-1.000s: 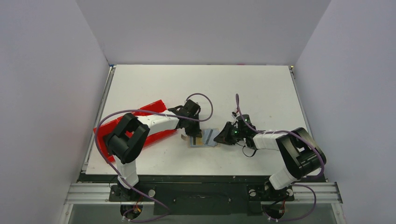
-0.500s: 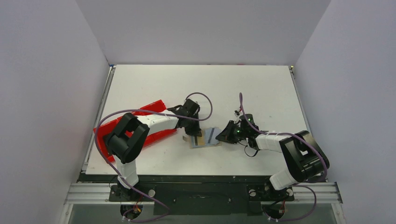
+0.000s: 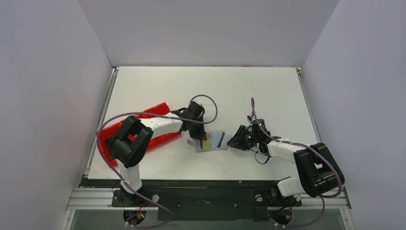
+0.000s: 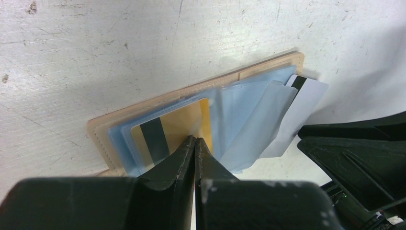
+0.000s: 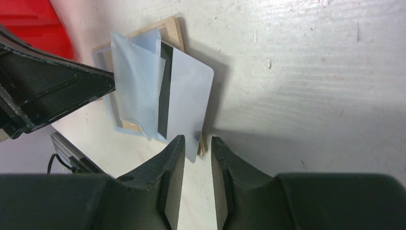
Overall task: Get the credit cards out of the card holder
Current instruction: Remove the credit card from the card holder, then place the credit card in the storage box.
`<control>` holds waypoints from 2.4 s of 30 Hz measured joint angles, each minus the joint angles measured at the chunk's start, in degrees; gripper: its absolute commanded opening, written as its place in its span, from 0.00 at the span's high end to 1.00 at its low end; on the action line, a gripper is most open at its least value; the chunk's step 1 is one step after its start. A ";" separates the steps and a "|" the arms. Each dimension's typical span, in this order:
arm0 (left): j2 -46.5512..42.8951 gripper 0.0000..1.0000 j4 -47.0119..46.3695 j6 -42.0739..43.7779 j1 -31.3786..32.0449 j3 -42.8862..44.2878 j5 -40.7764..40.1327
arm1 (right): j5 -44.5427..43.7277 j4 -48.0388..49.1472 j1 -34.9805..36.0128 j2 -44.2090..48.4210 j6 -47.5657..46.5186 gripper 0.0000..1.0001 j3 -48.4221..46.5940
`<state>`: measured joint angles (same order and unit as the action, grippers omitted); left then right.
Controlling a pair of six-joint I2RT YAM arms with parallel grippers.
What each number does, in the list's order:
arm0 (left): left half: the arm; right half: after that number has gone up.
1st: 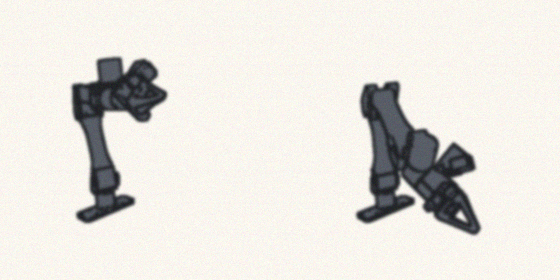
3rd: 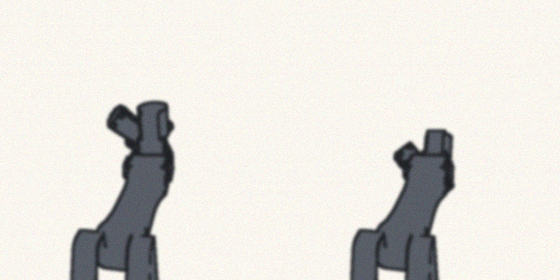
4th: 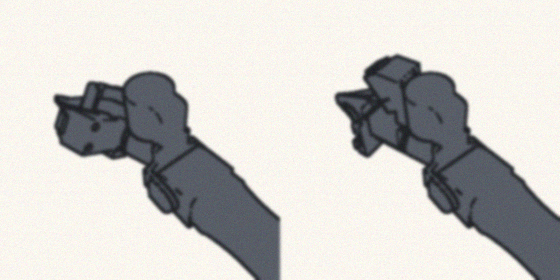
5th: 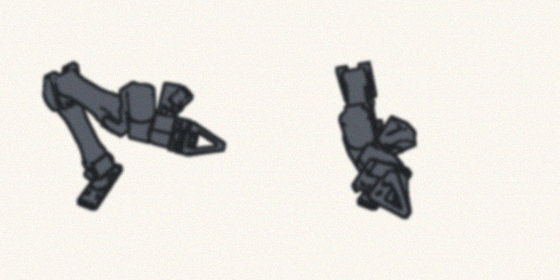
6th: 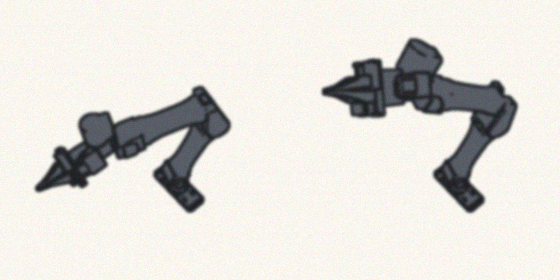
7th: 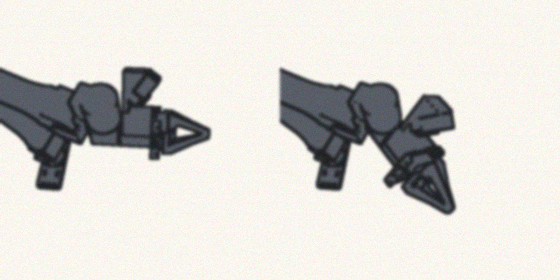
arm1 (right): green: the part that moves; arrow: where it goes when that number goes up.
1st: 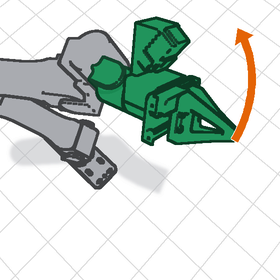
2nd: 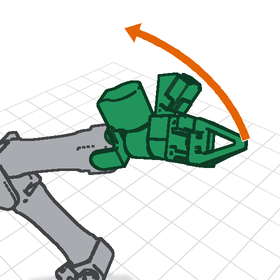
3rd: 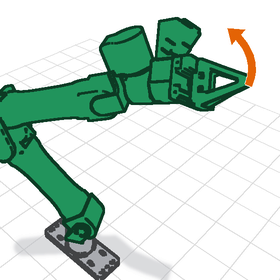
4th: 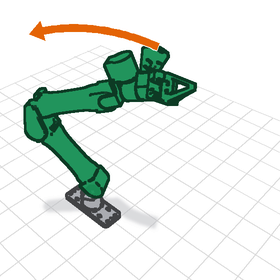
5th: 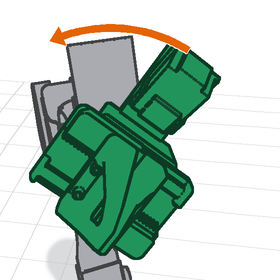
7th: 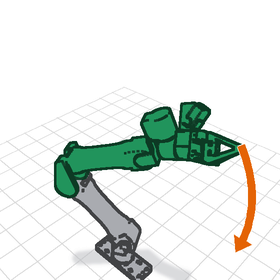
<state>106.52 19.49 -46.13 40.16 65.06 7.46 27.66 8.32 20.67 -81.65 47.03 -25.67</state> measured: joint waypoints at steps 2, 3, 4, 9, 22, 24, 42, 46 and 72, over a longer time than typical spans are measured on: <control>0.00 1.00 -0.04 0.00 -0.02 -0.04 0.09 | -0.52 -1.01 0.11 2.21 0.13 0.77 0.57; 0.00 1.00 -0.04 0.00 -0.02 -0.04 0.09 | -0.83 -1.36 0.31 3.19 0.17 0.77 0.76; 0.00 1.00 -0.04 0.00 -0.04 -0.04 0.11 | -1.14 -1.64 0.48 4.04 0.24 0.77 0.96; 0.00 1.00 -0.07 0.00 -0.04 -0.04 0.11 | -2.47 -2.03 0.79 5.29 0.68 0.72 1.16; 0.00 1.00 -0.04 0.02 -0.04 -0.04 0.13 | -2.49 9.70 -0.02 -3.67 5.38 0.87 1.03; 0.00 1.00 -0.04 0.02 -0.04 -0.04 0.13 | -2.89 10.21 -0.07 -4.17 5.81 0.95 1.03; -0.02 1.00 -0.02 0.07 -0.04 -0.02 0.11 | -7.43 1.70 -3.10 5.18 3.15 1.00 1.33; -0.13 1.00 0.26 0.33 0.04 0.11 -0.15 | -8.20 -0.85 -3.10 7.13 2.27 1.00 1.31; -0.59 1.00 4.11 4.57 3.54 1.84 0.28 | -9.46 -9.86 -3.06 12.41 -0.09 1.00 -1.03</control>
<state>105.93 23.59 -41.56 43.70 66.89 7.75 18.20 -1.54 17.61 -69.23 46.94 -26.70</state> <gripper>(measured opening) 0.003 0.004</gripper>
